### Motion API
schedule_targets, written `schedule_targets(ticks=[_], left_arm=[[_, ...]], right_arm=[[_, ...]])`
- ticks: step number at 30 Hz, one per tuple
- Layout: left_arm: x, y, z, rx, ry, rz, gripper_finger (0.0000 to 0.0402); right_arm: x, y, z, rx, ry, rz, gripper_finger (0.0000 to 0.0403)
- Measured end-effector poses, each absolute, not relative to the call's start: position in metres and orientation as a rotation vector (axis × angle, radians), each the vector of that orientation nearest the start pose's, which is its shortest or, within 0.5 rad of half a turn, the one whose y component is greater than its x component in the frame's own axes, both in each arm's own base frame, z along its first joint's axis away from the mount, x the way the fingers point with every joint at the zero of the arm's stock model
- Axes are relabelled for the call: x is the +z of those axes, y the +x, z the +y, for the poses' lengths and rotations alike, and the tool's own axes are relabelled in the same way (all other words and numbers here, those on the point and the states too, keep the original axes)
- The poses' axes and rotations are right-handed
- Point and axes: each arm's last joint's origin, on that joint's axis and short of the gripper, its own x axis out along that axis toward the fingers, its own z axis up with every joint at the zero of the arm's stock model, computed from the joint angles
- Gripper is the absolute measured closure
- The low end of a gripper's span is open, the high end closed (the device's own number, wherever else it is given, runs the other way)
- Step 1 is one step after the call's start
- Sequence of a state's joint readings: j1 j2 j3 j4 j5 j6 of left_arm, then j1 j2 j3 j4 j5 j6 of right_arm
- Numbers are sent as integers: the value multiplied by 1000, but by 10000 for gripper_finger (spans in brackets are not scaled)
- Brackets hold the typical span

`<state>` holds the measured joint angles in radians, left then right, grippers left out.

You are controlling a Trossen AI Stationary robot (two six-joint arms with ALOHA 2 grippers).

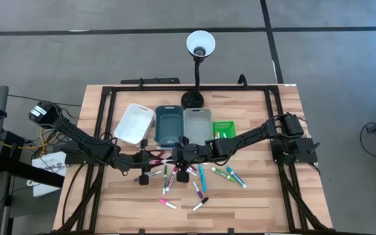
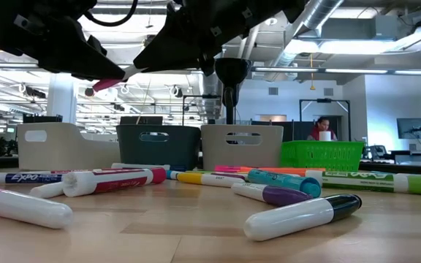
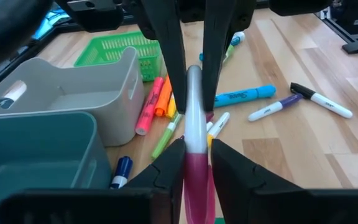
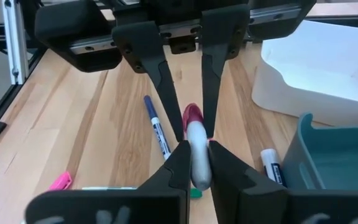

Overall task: Pick & Place Markers
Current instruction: Put the top small pink highlighter pen into the green bin

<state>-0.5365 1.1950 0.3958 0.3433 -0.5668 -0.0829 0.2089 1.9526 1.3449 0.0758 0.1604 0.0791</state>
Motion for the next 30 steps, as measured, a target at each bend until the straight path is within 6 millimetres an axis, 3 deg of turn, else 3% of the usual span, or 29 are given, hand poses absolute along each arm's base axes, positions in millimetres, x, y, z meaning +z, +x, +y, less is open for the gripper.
schedule_targets(ticks=[12, 19, 23, 30], left_arm=[[177, 197, -98, 104, 160, 363, 301], [177, 197, -98, 105, 159, 361, 279], [177, 198, -98, 106, 155, 357, 277], [178, 198, -98, 107, 152, 354, 281]], right_arm=[[204, 425, 82, -56, -3, 579, 378], [216, 413, 78, -131, -36, 636, 379], [241, 390, 73, -262, -16, 693, 376], [281, 329, 62, -539, 1, 810, 377]])
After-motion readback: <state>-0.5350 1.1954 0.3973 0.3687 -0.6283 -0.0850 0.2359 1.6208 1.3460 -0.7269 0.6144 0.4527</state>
